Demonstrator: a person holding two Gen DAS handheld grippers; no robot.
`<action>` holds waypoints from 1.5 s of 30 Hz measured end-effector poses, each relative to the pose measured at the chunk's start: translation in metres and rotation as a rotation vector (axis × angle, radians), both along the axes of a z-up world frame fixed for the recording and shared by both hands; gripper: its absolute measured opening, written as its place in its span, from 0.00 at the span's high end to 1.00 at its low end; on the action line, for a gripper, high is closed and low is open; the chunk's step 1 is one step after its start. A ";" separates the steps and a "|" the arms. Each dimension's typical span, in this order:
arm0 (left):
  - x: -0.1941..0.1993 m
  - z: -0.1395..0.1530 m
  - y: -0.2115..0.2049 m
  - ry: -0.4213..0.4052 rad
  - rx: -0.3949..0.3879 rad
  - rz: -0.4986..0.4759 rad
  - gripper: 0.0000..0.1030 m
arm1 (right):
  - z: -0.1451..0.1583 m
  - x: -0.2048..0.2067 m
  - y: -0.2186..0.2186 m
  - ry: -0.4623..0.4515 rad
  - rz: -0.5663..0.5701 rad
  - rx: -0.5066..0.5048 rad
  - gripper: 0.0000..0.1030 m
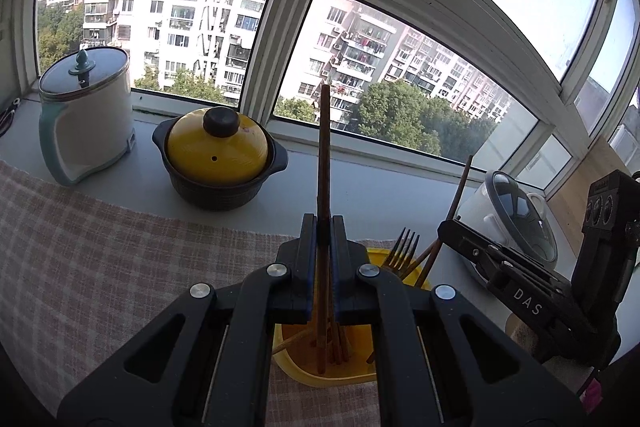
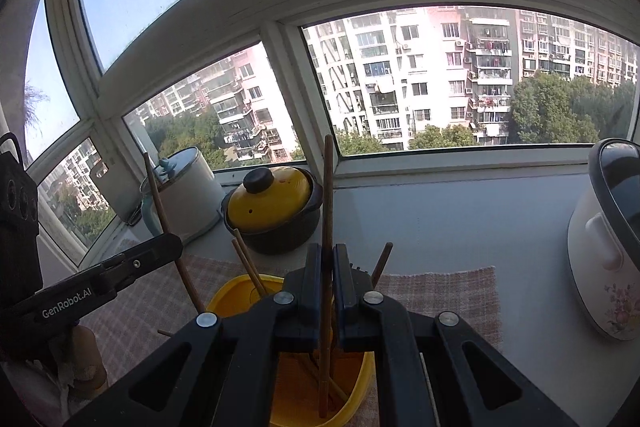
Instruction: Organize utensils
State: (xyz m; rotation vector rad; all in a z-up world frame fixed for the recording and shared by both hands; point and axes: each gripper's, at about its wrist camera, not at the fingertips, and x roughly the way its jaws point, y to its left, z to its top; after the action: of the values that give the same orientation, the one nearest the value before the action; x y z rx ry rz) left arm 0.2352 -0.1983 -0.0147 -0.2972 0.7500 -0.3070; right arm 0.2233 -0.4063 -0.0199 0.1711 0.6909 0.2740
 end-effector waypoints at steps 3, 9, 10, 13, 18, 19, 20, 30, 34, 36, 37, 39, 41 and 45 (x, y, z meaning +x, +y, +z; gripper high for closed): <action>-0.002 -0.003 0.001 0.009 0.003 -0.005 0.96 | -0.002 0.000 0.000 0.013 0.001 -0.004 0.97; -0.006 -0.005 0.000 0.018 0.009 -0.027 0.96 | -0.006 -0.003 0.003 0.042 0.005 -0.003 0.97; -0.007 -0.005 0.000 0.019 0.009 -0.030 0.96 | -0.006 -0.003 0.003 0.047 0.004 -0.003 0.97; -0.010 -0.005 0.001 0.024 0.012 -0.038 0.96 | -0.008 -0.004 0.005 0.067 0.005 0.001 0.96; -0.015 -0.005 0.005 0.027 0.012 -0.050 0.96 | -0.009 -0.011 0.008 0.079 -0.002 -0.012 0.95; -0.017 -0.005 0.006 0.026 0.013 -0.052 0.96 | -0.009 -0.013 0.008 0.080 -0.006 -0.015 0.94; -0.018 -0.004 0.007 0.026 0.014 -0.051 0.96 | -0.009 -0.015 0.008 0.080 -0.010 -0.018 0.88; -0.037 -0.002 0.023 0.021 0.007 -0.062 0.77 | -0.006 -0.038 0.020 0.073 -0.036 -0.061 0.62; -0.046 -0.001 0.029 0.020 0.010 -0.069 0.77 | -0.003 -0.049 0.024 0.061 -0.058 -0.067 0.55; -0.051 0.000 0.032 0.018 0.015 -0.077 0.77 | -0.001 -0.054 0.026 0.057 -0.067 -0.073 0.52; -0.054 0.001 0.033 0.014 0.019 -0.080 0.77 | 0.001 -0.058 0.027 0.054 -0.072 -0.076 0.52; -0.060 0.003 0.035 0.006 0.028 -0.087 0.77 | 0.003 -0.064 0.028 0.047 -0.080 -0.082 0.49; -0.066 0.005 0.036 -0.001 0.034 -0.095 0.77 | 0.006 -0.070 0.030 0.039 -0.088 -0.091 0.44; -0.078 0.010 0.038 -0.019 0.047 -0.109 0.77 | 0.012 -0.082 0.034 0.025 -0.109 -0.098 0.37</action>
State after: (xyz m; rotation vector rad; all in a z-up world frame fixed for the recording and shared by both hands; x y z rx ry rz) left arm 0.1571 -0.1602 -0.0045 -0.2093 0.7551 -0.3944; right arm 0.1416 -0.3725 -0.0083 0.1186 0.7156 0.1331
